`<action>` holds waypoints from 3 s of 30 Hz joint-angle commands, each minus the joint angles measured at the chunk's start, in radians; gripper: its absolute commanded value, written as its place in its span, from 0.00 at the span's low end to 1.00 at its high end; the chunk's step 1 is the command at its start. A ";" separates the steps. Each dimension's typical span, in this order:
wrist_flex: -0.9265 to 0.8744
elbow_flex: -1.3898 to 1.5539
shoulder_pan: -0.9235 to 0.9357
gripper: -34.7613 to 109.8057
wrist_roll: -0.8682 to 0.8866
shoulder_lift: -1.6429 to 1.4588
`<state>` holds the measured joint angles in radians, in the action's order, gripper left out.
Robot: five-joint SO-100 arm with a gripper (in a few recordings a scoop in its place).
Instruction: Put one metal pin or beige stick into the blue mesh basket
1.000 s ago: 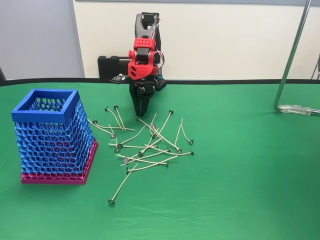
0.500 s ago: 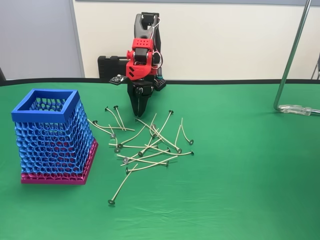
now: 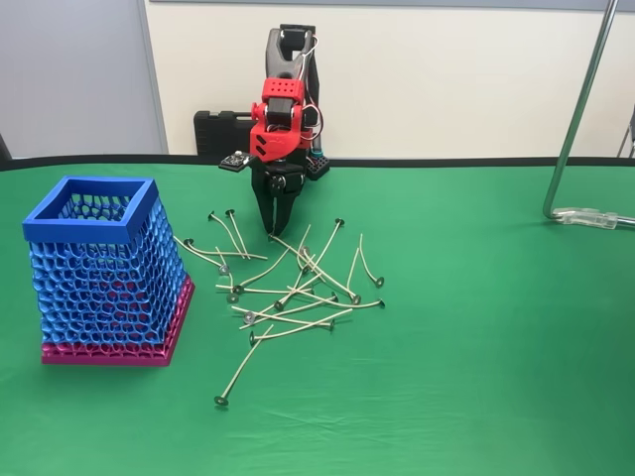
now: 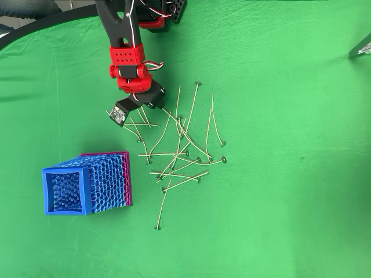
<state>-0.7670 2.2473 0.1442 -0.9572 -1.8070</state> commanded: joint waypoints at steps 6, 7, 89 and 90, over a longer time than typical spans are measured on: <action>0.029 -0.020 0.012 0.32 -0.032 0.005; 0.034 -0.015 0.014 0.31 -0.035 0.005; -0.474 -1.235 0.325 0.25 0.411 0.184; -0.480 -1.256 0.331 0.25 0.411 0.196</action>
<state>-1.2272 1.0861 0.4556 -0.5522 -1.6260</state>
